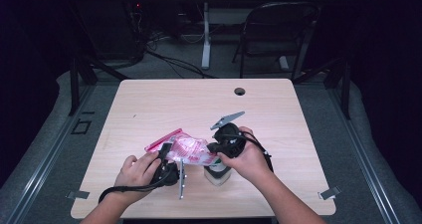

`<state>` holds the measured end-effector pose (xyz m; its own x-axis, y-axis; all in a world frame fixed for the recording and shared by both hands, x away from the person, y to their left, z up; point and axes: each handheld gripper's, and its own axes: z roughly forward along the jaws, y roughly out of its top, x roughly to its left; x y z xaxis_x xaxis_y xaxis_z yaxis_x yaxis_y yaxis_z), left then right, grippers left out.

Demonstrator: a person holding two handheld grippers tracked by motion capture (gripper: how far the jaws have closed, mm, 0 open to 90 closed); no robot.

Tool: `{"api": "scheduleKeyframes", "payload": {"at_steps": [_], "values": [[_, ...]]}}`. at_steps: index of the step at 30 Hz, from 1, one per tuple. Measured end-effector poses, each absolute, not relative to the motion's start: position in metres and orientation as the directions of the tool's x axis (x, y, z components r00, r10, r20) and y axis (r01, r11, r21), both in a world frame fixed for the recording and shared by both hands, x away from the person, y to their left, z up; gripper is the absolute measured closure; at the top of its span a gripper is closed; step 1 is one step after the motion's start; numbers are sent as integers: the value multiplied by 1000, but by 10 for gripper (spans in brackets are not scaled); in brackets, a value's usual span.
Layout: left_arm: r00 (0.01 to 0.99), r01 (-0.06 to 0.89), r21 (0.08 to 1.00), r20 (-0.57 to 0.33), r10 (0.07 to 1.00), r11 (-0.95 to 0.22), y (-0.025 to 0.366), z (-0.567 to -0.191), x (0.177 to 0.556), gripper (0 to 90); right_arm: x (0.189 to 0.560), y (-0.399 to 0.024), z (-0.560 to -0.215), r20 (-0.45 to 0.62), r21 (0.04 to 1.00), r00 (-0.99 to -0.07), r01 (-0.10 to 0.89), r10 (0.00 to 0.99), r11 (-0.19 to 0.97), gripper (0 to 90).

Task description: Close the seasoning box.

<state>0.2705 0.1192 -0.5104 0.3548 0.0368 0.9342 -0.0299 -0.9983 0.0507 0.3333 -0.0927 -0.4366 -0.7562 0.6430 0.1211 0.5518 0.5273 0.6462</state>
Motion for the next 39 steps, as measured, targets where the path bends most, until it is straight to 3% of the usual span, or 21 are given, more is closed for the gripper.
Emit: {"api": "scheduleKeyframes", "payload": {"at_steps": [39], "values": [[416, 27, 201, 889, 194, -979, 122, -525, 270, 852, 334, -87, -435, 120, 633, -763, 551, 635, 543, 900]]}}
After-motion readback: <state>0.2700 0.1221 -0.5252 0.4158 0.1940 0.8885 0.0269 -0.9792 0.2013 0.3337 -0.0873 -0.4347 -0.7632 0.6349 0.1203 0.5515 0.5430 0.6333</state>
